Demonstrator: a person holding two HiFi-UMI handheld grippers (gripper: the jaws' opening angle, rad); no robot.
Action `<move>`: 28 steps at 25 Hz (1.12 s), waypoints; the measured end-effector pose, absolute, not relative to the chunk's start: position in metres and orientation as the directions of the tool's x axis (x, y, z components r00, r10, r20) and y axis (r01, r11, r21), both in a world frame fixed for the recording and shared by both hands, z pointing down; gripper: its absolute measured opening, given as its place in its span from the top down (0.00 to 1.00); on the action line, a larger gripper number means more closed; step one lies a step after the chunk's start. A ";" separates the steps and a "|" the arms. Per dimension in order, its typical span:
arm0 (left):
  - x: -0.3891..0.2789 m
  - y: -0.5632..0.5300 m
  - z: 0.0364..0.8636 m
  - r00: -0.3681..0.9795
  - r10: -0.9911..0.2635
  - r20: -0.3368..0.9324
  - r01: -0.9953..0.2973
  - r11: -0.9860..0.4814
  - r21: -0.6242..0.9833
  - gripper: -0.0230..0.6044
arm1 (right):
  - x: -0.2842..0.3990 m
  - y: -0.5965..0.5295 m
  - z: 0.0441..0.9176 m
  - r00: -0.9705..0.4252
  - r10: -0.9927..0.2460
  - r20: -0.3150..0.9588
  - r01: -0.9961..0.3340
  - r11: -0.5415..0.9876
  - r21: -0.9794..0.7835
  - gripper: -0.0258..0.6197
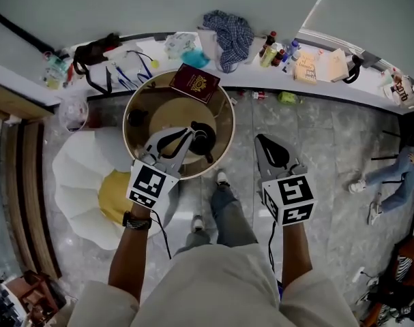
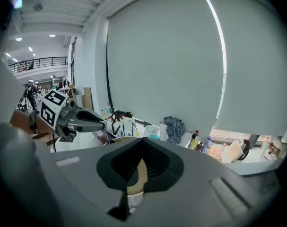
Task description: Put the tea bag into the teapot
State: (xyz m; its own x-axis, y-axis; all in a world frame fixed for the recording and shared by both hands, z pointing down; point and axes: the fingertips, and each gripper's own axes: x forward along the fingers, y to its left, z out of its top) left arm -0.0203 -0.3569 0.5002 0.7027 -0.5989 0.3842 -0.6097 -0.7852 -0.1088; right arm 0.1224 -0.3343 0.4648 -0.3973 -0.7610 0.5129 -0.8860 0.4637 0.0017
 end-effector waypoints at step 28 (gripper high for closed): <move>0.002 -0.400 0.735 0.650 -0.439 0.620 -0.659 -0.732 0.174 0.92 | 0.172 -0.342 0.564 -0.338 -0.669 0.662 -0.920 0.384 -0.082 0.95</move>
State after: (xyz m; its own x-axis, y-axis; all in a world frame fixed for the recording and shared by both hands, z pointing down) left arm 0.0016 -0.4004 0.7348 0.6502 -0.4389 0.6201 -0.6593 -0.7316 0.1735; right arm 0.1723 -0.3421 0.5640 -0.3378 -0.6691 0.6620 -0.9199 0.3837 -0.0816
